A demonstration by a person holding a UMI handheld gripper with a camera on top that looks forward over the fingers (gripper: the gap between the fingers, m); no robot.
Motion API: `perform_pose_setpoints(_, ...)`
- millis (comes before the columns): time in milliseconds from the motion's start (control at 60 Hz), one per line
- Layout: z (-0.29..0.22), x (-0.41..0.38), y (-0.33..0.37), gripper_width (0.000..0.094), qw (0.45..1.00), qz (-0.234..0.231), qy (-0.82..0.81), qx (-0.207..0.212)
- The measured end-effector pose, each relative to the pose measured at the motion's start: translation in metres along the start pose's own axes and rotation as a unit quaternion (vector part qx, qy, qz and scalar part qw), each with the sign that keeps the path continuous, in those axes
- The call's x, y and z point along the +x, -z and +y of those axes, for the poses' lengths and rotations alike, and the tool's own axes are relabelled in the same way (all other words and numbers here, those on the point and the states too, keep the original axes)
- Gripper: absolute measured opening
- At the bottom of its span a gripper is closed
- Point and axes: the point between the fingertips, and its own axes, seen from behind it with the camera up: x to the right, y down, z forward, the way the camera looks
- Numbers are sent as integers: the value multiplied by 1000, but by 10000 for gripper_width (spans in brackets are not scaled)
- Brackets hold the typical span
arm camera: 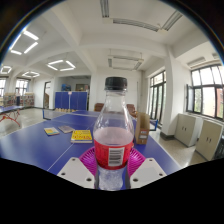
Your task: Pour water
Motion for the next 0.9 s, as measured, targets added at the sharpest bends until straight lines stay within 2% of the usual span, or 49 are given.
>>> perform_pose_setpoints(83,48,-13,-11,347,1000,-12,-1,-28)
perform_pose_setpoints(117,55,4,-5,346,999,-18,1,-37)
perform_pose_setpoints(167,94,-26,-24,345,998,-25,-2,-50)
perform_pose_setpoints(300,136,-16,-8,347,996,-31,-17,-85)
perform_pose_setpoints(317,140,-14,-3,356,996,-30,-17,-85)
perform_pose_setpoints(333,127,-15,-2,347,998,-29,-19,-59)
perform_pose_setpoints(367,140,-15,-1,354,998,-27,-12,-63)
perform_pose_setpoints(417,133,-14,4,360,998,-24,-10,-53)
perform_pose_setpoints(467,134,-8,-20,413,999,-21,-12,-48)
perform_pose_setpoints(533,133,-16,-4,495,998,-21,-17,-53)
perform_pose_setpoints(600,145,-17,2,573,995,-20,-36,-90)
perform_pose_setpoints(617,148,-16,5,626,994,-19,-42,-102)
perform_pose_setpoints(650,156,-5,-13,782,992,-10,-48,-118)
perform_pose_setpoints(667,156,-6,1,866,991,-5,-48,-123)
perform_pose_setpoints(717,153,1,16,814,990,16,-40,-136)
perform_pose_setpoints(783,141,15,17,861,989,36,-31,-139)
perform_pose_setpoints(900,102,-7,102,857,989,52,-23,-140)
